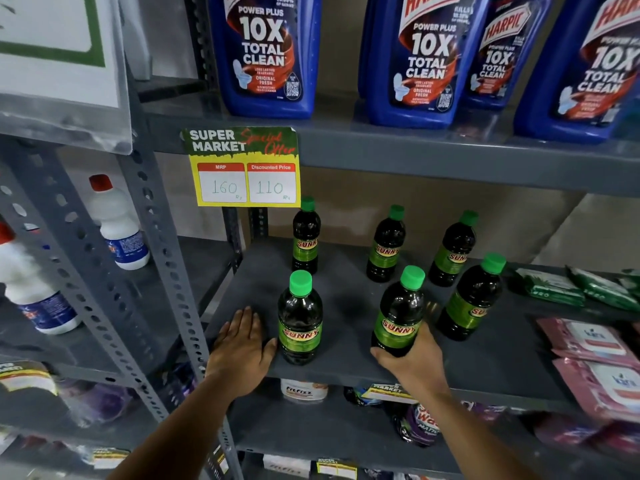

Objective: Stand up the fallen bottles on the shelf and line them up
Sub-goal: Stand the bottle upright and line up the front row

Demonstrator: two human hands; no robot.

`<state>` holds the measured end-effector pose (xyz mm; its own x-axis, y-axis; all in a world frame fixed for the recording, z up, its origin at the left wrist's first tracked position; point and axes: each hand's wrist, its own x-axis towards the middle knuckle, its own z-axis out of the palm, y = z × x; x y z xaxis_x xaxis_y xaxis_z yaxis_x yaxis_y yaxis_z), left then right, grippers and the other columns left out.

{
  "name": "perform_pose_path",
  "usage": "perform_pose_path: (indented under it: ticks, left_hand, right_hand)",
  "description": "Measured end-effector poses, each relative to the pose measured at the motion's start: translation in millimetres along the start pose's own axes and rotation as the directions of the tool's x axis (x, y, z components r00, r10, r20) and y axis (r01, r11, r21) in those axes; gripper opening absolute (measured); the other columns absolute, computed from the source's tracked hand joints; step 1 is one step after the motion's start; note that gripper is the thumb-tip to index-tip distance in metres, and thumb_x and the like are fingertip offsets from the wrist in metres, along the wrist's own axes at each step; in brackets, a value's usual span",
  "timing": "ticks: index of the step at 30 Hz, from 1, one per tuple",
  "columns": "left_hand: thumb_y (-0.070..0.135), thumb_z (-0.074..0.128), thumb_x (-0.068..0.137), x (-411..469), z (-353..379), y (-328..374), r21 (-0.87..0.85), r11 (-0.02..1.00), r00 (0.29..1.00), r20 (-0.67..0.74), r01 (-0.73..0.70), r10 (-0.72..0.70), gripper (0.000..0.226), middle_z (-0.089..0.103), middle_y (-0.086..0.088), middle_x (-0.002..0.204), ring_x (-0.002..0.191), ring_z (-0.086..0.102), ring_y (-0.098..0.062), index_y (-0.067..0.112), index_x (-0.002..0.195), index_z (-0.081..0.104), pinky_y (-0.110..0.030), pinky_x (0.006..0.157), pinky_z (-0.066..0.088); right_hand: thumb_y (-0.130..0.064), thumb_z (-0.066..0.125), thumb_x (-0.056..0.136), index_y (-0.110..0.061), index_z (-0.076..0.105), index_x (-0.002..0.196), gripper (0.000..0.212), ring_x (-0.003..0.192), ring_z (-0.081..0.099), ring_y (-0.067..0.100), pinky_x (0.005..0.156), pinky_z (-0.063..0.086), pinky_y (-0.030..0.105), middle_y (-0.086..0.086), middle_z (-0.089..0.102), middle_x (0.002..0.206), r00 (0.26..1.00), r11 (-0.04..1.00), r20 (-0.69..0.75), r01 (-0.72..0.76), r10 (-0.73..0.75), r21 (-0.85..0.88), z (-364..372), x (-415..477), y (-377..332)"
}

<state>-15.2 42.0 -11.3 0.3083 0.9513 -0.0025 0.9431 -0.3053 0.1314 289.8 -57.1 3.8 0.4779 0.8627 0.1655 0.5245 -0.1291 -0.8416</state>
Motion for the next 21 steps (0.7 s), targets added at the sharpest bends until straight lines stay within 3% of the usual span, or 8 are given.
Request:
perform_pose_path:
  ticks: [5,8,10,12,14,15,18,21]
  left_hand:
    - [0.057,0.011,0.093,0,1,-1,0.01,1.0,1.0,-0.016,-0.002,0.002,0.076,0.004,-0.012,0.162,0.148,0.0,-0.023,0.007,0.15,0.007,-0.039,0.119,0.003]
    - [0.056,0.012,0.093,0,1,-1,0.007,1.0,1.0,-0.021,0.0,0.001,0.075,0.005,-0.012,0.162,0.148,0.001,-0.023,0.007,0.15,0.007,-0.039,0.12,0.005]
    - [0.056,0.011,0.093,0,1,-1,0.005,1.0,1.0,-0.015,-0.001,0.001,0.075,0.004,-0.011,0.162,0.148,0.001,-0.022,0.007,0.15,0.007,-0.039,0.12,0.005]
    - [0.057,0.01,0.093,1,2,0,0.009,1.0,1.0,-0.022,-0.001,0.002,0.076,0.003,-0.011,0.162,0.148,0.0,-0.022,0.008,0.151,0.006,-0.039,0.12,0.005]
    - [0.056,0.011,0.093,3,2,-1,0.011,1.0,1.0,-0.024,-0.001,0.001,0.075,0.003,-0.01,0.162,0.148,0.0,-0.022,0.008,0.151,0.006,-0.038,0.12,0.005]
    - [0.056,0.011,0.093,3,2,-2,0.014,1.0,1.0,-0.025,-0.001,0.002,0.075,0.004,-0.01,0.162,0.149,0.0,-0.022,0.008,0.151,0.007,-0.038,0.12,0.005]
    - [0.056,0.011,0.093,2,2,-2,0.016,1.0,1.0,-0.028,0.0,0.001,0.075,0.004,-0.01,0.162,0.149,0.001,-0.022,0.008,0.151,0.007,-0.039,0.12,0.005]
    - [0.056,0.012,0.093,1,1,1,0.017,1.0,1.0,-0.021,0.005,-0.005,0.075,0.003,-0.01,0.162,0.149,0.0,-0.021,0.008,0.151,0.006,-0.039,0.121,0.005]
  right_hand:
    - [-0.04,0.089,0.052,-0.042,0.048,0.098,0.062,0.09,0.062,-0.005,0.062,0.042,0.005,-0.019,0.064,0.096,1.0,0.999,0.009,0.011,-0.012,0.05,0,-11,3]
    - [-0.031,0.093,0.054,-0.03,0.04,0.133,0.095,0.112,0.057,0.002,0.086,0.042,0.012,-0.014,0.058,0.121,0.995,0.981,0.02,0.092,-0.097,0.168,-3,-15,5]
    - [-0.021,0.086,0.066,-0.013,0.025,0.145,0.101,0.122,0.05,0.014,0.101,0.039,0.027,0.004,0.049,0.134,0.979,0.948,-0.146,0.178,-0.143,0.263,-8,-19,14]
    - [-0.021,0.076,0.075,-0.006,0.03,0.136,0.078,0.115,0.045,0.026,0.099,0.037,0.034,0.014,0.04,0.126,0.894,0.957,-0.436,0.206,-0.1,0.202,-19,-16,22]
    - [-0.013,0.08,0.07,-0.004,0.035,0.127,0.074,0.11,0.042,0.032,0.094,0.035,0.035,0.017,0.034,0.118,0.808,0.979,-0.589,0.131,-0.013,0.158,-41,6,32]
    - [-0.009,0.083,0.066,0.0,0.036,0.127,0.077,0.113,0.042,0.037,0.095,0.035,0.035,0.019,0.034,0.119,0.799,0.985,-0.599,0.062,0.047,0.16,-53,20,36]
    - [-0.001,0.081,0.067,-0.001,0.034,0.132,0.08,0.119,0.048,0.035,0.099,0.042,0.044,0.017,0.044,0.129,0.903,0.979,-0.401,-0.089,0.157,0.182,-82,49,46]
    - [-0.01,0.084,0.068,-0.012,0.044,0.119,0.064,0.102,0.061,0.035,0.084,0.049,0.045,0.011,0.063,0.112,0.973,0.993,-0.198,-0.115,0.121,0.042,-91,60,57]
